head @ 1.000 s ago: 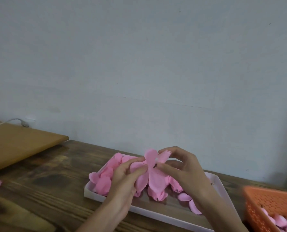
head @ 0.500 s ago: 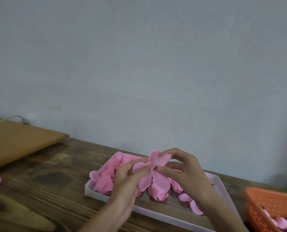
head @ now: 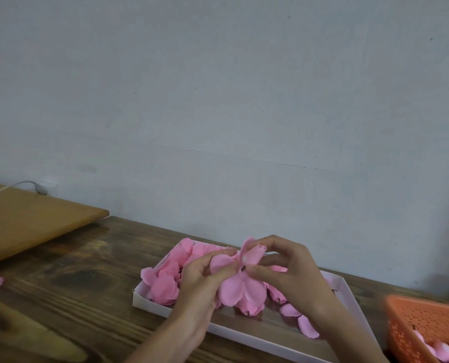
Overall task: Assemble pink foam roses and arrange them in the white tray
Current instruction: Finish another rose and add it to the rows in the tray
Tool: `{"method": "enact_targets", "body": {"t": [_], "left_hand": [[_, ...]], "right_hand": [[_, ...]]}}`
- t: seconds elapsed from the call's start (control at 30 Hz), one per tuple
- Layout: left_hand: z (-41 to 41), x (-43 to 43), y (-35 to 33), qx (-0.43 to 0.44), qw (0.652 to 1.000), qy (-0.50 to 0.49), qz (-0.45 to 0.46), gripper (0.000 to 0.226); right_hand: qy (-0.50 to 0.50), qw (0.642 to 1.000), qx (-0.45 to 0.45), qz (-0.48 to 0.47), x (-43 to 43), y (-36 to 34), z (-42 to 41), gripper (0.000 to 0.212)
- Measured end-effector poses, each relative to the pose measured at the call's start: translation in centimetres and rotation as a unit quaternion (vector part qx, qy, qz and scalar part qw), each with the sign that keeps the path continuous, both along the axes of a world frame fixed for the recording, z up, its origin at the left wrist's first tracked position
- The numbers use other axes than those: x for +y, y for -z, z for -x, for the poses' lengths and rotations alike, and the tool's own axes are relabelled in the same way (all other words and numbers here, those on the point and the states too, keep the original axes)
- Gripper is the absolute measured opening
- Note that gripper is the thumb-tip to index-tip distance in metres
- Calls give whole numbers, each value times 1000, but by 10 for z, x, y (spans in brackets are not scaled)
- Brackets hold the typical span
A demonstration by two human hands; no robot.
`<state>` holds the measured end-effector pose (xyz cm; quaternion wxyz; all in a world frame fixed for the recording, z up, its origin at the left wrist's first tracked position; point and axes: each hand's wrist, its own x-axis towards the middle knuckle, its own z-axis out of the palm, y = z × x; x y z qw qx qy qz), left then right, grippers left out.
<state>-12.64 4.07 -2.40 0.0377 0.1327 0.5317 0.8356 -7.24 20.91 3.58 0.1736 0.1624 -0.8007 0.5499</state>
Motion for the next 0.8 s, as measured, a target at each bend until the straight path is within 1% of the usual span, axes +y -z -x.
{"method": "enact_targets", "body": {"t": [0.07, 0.1, 0.23, 0.33, 0.4, 0.53, 0.67, 0.8], "left_hand": [[2, 1, 1, -1, 1000, 15, -2, 23], [3, 1, 2, 0, 1000, 21, -3, 22], [0, -1, -1, 14, 999, 44, 1, 34], [3, -2, 0, 28, 999, 37, 23, 34], [5, -4, 1, 31, 998, 44, 18, 38], [6, -6, -1, 40, 997, 62, 22, 42], [8, -9, 2, 48, 996, 75, 21, 51], [12, -11, 3, 61, 995, 84, 8, 41]], "right_hand": [[11, 999, 10, -30, 0, 0, 0, 19], [13, 999, 15, -42, 0, 0, 1, 20], [31, 998, 25, -54, -1, 1, 1, 24], [47, 998, 25, -33, -1, 2, 3, 35], [44, 999, 22, -22, 0, 1, 3, 36], [48, 997, 30, -53, 2, 0, 3, 29], [45, 997, 22, -62, 1, -1, 1, 21], [55, 996, 15, -71, -1, -3, 0, 15]]}}
